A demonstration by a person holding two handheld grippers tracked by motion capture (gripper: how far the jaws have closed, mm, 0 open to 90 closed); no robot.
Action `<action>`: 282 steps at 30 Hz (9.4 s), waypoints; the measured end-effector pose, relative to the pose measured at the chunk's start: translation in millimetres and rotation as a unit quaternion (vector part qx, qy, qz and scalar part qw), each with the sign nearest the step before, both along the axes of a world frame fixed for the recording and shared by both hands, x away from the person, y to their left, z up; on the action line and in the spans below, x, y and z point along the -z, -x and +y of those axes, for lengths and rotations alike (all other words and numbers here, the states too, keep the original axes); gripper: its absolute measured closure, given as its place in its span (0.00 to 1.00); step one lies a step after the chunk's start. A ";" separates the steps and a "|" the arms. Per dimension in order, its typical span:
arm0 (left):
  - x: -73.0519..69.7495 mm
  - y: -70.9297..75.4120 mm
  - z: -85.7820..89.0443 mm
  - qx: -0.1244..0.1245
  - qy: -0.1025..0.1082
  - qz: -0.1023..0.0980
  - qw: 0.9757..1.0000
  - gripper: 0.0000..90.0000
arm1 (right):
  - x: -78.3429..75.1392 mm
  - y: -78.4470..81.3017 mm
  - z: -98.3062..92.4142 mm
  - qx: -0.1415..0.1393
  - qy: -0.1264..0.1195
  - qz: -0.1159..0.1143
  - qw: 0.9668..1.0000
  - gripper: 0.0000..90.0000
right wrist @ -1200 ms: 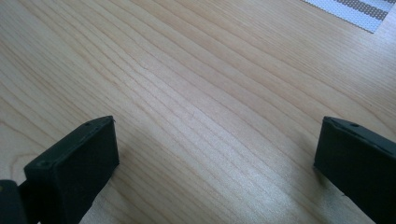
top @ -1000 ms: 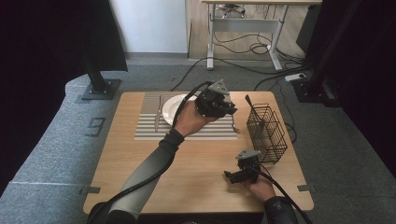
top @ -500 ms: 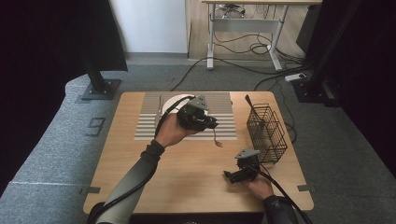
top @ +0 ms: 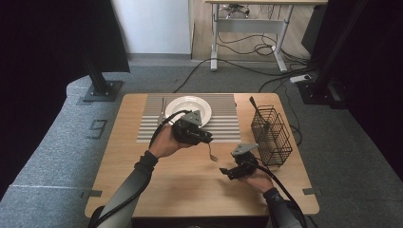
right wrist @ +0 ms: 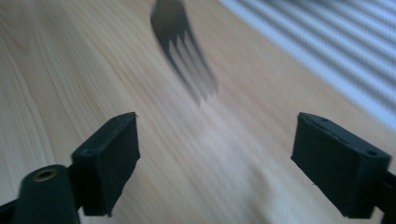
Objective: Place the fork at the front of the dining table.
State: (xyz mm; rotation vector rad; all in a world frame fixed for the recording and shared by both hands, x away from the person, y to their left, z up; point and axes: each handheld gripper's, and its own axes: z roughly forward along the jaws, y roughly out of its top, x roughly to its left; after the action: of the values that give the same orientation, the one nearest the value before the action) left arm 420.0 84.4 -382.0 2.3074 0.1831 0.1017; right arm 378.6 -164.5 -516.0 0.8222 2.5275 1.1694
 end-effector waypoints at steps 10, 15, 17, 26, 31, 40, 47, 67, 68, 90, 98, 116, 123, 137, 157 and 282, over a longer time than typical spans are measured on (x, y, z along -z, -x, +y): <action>3.4 4.9 3.0 0.031 0.002 0.004 1.000 0.86 | -30.6 -12.7 24.9 -0.098 -0.033 -0.008 0.995 0.59; 4.8 8.3 4.0 0.058 0.001 0.007 0.998 0.86 | -39.5 -13.3 37.7 -0.137 -0.032 -0.019 0.990 0.75; 5.1 8.8 4.7 0.064 0.003 0.007 0.998 0.86 | -40.6 -12.3 40.1 -0.149 -0.031 -0.021 0.988 0.81; 6.7 8.9 8.7 0.049 0.029 0.005 0.998 0.85 | -42.4 -4.1 43.1 -0.154 -0.030 -0.051 0.986 0.93; 11.1 10.1 15.1 0.001 0.051 -0.017 0.999 0.55 | -42.5 -6.1 41.5 -0.130 -0.030 -0.043 0.990 0.93; 34.4 16.2 34.2 -0.099 0.062 -0.030 0.993 0.21 | -39.0 -13.0 38.2 -0.098 -0.007 -0.034 0.995 0.93; 54.0 30.3 44.6 -0.151 0.063 -0.032 0.986 0.08 | -39.0 -18.1 35.0 -0.072 -0.002 -0.029 0.997 0.93; 141.1 64.9 68.9 -0.213 0.023 -0.012 0.977 0.00 | -54.2 -51.2 23.8 0.025 0.024 -0.027 0.999 0.93; 142.9 66.0 70.3 -0.216 0.021 -0.011 0.976 0.00 | -55.5 -53.9 23.9 0.031 0.028 -0.026 0.999 0.93; 166.1 69.3 75.4 -0.243 -0.045 0.006 0.969 0.00 | -70.9 -127.1 32.9 0.129 0.069 -0.017 0.989 0.93; 166.6 68.8 74.5 -0.238 -0.049 0.009 0.970 0.00 | -59.9 -157.8 35.9 0.160 0.083 0.000 0.984 0.93; 167.0 67.0 75.5 -0.233 -0.048 0.023 0.971 0.00 | -23.9 -207.1 34.4 0.226 0.115 0.038 0.967 0.94; 167.0 67.0 75.7 -0.232 -0.048 0.025 0.971 0.01 | -3.6 -218.7 35.1 0.236 0.129 0.053 0.962 0.94; 167.0 66.5 76.1 -0.231 -0.048 0.027 0.971 0.01 | 9.5 -225.1 27.7 0.245 0.124 0.074 0.959 0.93; 167.0 66.5 76.1 -0.231 -0.048 0.028 0.971 0.01 | 2.8 -207.5 15.5 0.245 0.099 0.075 0.961 0.78; 167.1 66.8 75.8 -0.239 -0.048 0.031 0.969 0.00 | 4.1 -1.6 -23.7 0.142 0.018 -0.005 0.990 0.00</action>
State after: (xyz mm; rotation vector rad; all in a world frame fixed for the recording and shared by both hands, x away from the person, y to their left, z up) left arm 353.3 160.2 -549.1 2.3190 0.7806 0.2863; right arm 380.2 -188.2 -520.1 1.1202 2.3175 1.0297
